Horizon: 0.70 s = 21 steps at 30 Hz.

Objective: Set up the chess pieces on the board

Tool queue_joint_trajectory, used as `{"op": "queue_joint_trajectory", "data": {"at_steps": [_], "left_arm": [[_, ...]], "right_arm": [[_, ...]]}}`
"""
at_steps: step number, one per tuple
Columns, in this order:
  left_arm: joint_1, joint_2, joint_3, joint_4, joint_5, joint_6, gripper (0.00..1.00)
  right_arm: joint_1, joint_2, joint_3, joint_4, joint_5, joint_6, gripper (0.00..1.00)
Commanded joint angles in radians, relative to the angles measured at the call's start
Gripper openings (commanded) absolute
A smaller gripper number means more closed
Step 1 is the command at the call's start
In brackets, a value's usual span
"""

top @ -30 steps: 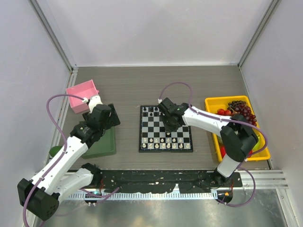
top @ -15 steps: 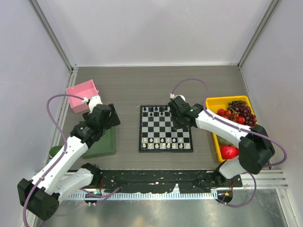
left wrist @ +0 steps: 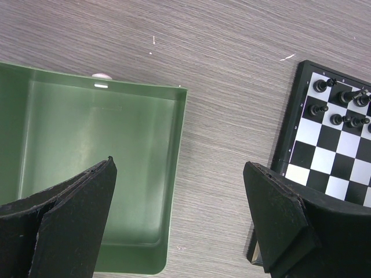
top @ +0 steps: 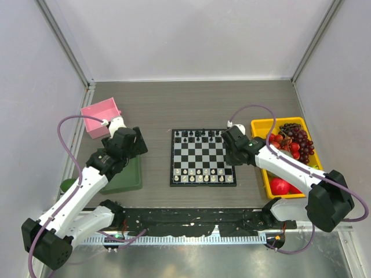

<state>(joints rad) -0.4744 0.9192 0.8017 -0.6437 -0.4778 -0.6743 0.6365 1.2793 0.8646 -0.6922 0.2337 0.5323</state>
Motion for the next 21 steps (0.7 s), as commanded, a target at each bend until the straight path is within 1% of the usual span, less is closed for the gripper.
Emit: {"op": "queue_joint_trajectory", "data": {"at_steps": [1, 4, 21], "left_arm": [[0.007, 0.004, 0.019, 0.038, 0.004, -0.002, 0.99], [0.007, 0.007, 0.021, 0.038, 0.007, -0.002, 0.99], [0.007, 0.006, 0.013, 0.042, 0.013, 0.001, 0.99]], "right_arm": [[-0.003, -0.028, -0.030, 0.008, -0.028, 0.025, 0.17], [-0.003, -0.017, -0.036, 0.014, -0.051, 0.020, 0.16], [-0.003, 0.029, -0.081, 0.086, -0.066, 0.043, 0.17]]}}
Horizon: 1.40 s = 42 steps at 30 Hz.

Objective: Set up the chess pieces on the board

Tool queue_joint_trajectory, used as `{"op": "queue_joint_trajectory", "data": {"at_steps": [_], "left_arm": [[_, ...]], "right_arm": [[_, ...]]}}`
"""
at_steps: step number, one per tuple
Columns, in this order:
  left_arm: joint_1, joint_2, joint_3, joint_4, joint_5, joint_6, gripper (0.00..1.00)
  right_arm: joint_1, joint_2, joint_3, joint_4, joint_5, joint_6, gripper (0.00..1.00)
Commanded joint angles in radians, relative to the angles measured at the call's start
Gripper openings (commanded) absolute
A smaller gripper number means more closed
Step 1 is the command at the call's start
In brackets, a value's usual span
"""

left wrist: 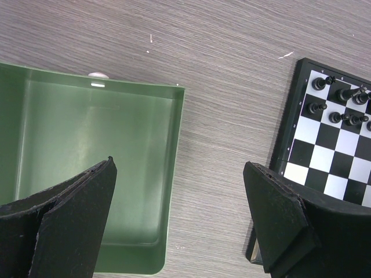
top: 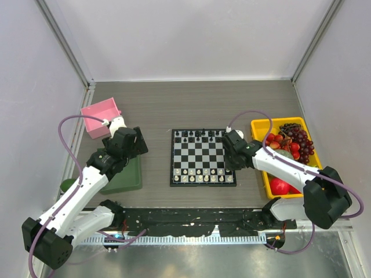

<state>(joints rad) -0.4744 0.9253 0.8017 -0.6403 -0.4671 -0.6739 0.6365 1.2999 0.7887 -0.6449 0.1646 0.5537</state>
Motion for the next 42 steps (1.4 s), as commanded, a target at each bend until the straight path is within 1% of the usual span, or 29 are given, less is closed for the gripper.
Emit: {"op": "queue_joint_trajectory", "data": {"at_steps": [1, 14, 16, 22, 25, 30, 31, 32, 33, 34, 35, 36, 37, 39, 42], "left_arm": [[0.007, 0.000, 0.014, 0.041, 0.005, 0.002, 0.99], [0.007, 0.007, 0.013, 0.044, 0.004, 0.002, 0.99], [0.007, 0.007, 0.014, 0.042, 0.004, 0.004, 0.99], [0.007, 0.006, 0.017, 0.039, 0.001, 0.004, 0.99], [0.007, 0.007, 0.017, 0.039, -0.001, 0.004, 0.99], [0.007, -0.003, 0.016, 0.030, -0.008, 0.000, 0.99], [0.007, -0.008, 0.020, 0.028, -0.014, 0.000, 0.99], [0.007, -0.011, 0.019, 0.024, -0.018, 0.000, 0.99], [0.007, -0.014, 0.019, 0.022, -0.021, 0.000, 0.99], [0.007, -0.019, 0.019, 0.021, -0.025, 0.000, 0.99], [0.007, -0.019, 0.019, 0.016, -0.033, -0.003, 0.99], [0.007, -0.020, 0.021, 0.010, -0.041, -0.009, 0.99], [0.007, -0.016, 0.025, -0.004, -0.053, -0.021, 0.99], [0.007, -0.003, 0.046, -0.050, -0.094, -0.053, 0.99], [0.007, 0.032, 0.082, -0.120, -0.149, -0.093, 0.99]], "right_arm": [[-0.003, 0.009, -0.009, 0.042, 0.003, 0.022, 0.17], [-0.003, 0.027, -0.019, 0.039, -0.004, 0.006, 0.17], [-0.003, 0.032, -0.016, 0.036, -0.005, 0.008, 0.20], [-0.003, 0.006, -0.002, 0.031, 0.013, 0.014, 0.34], [-0.003, -0.005, 0.021, 0.018, 0.029, 0.009, 0.39], [-0.003, -0.030, 0.076, -0.012, 0.087, -0.011, 0.48], [-0.003, -0.033, 0.092, -0.027, 0.123, -0.008, 0.57], [-0.003, -0.033, 0.098, -0.035, 0.144, -0.008, 0.64], [-0.003, -0.040, 0.110, -0.048, 0.183, -0.008, 0.76], [-0.004, -0.044, 0.116, -0.052, 0.200, -0.012, 0.82], [-0.006, -0.050, 0.130, -0.053, 0.234, -0.017, 0.91], [-0.012, -0.051, 0.142, -0.053, 0.245, -0.026, 0.96], [-0.020, -0.050, 0.161, -0.053, 0.266, -0.038, 0.97], [-0.041, -0.038, 0.210, -0.062, 0.292, -0.044, 0.95], [-0.070, -0.013, 0.274, -0.058, 0.288, -0.052, 0.96]]}}
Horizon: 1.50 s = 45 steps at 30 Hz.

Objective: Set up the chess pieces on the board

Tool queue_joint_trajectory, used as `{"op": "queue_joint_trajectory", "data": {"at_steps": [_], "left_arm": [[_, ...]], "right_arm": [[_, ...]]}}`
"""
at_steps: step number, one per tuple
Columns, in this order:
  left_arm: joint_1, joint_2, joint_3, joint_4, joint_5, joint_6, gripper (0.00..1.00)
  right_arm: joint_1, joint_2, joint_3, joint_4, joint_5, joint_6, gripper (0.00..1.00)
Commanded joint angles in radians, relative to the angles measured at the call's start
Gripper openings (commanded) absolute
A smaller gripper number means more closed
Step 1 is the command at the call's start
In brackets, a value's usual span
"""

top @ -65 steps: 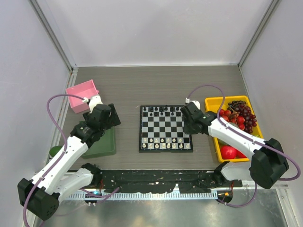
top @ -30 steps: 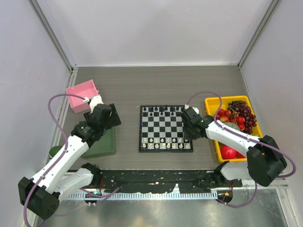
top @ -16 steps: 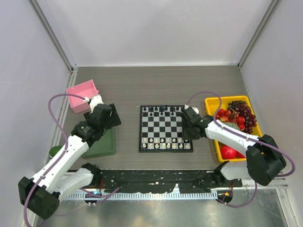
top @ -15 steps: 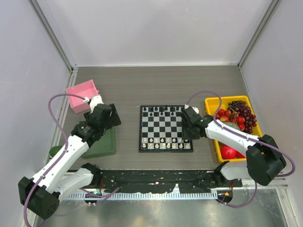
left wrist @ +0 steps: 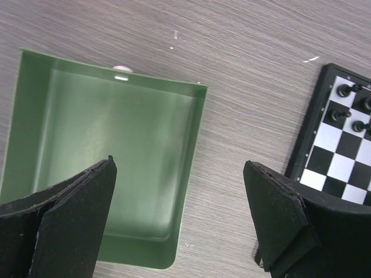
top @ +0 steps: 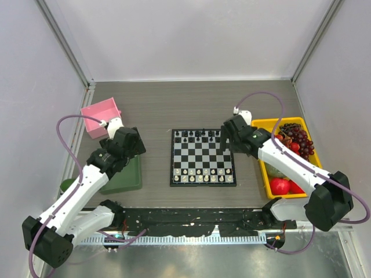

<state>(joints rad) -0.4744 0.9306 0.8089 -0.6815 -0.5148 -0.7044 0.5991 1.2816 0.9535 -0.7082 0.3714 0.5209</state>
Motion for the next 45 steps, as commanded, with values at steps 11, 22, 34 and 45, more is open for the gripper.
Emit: {"op": "queue_joint_trajectory", "data": {"at_steps": [11, 22, 34, 45], "left_arm": [[0.007, 0.229, 0.291, -0.291, -0.166, -0.046, 0.99], [0.005, 0.160, 0.265, -0.162, -0.084, 0.012, 0.99], [0.005, -0.082, 0.082, 0.108, -0.028, 0.060, 0.99], [0.005, -0.099, 0.059, 0.154, -0.056, 0.077, 0.99]], "right_arm": [[0.001, 0.177, 0.229, 0.225, -0.356, -0.068, 0.95], [0.025, 0.171, 0.226, 0.259, -0.401, -0.144, 0.95], [0.025, -0.096, 0.053, 0.487, -0.143, -0.167, 0.96], [0.025, -0.122, -0.002, 0.472, 0.003, -0.182, 0.96]]}}
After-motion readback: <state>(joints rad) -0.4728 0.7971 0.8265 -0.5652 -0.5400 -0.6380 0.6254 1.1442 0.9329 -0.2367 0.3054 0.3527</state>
